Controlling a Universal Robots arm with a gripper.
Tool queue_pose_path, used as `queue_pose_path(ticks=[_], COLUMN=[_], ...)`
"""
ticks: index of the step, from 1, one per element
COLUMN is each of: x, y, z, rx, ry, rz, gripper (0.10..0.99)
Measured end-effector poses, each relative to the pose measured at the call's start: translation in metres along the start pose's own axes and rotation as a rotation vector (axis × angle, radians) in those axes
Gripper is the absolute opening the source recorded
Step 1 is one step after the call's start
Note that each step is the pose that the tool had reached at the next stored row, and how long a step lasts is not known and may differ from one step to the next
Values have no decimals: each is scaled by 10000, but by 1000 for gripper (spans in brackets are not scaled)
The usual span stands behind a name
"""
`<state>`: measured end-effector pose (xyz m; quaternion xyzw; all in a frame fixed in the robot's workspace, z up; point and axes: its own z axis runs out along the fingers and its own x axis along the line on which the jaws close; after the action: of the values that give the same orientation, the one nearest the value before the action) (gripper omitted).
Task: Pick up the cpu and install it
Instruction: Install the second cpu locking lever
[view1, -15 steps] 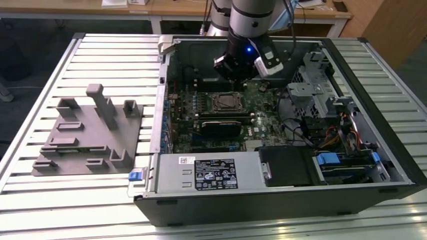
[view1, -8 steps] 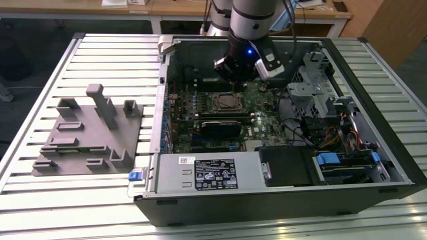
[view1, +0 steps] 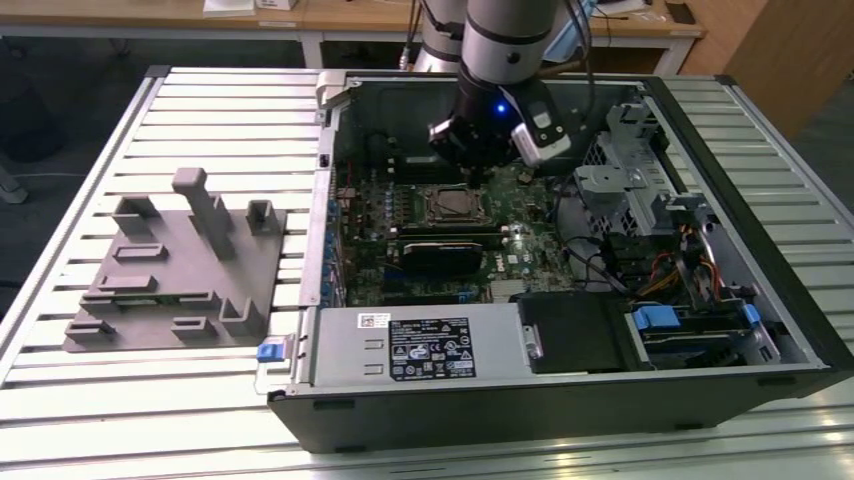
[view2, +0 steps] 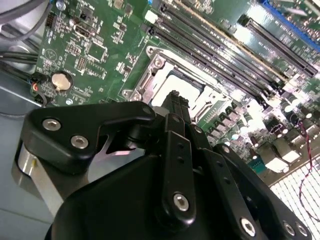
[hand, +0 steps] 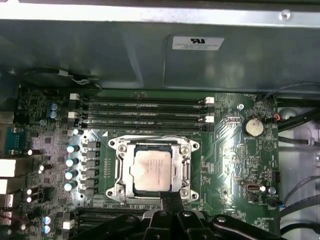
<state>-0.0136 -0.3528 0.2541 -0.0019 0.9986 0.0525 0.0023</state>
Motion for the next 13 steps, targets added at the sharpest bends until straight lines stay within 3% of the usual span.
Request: queue_pose_path(ticks=[13], x=[0], y=[-70], z=[54], rx=[16], ry=[6], rz=[0], gripper=[106])
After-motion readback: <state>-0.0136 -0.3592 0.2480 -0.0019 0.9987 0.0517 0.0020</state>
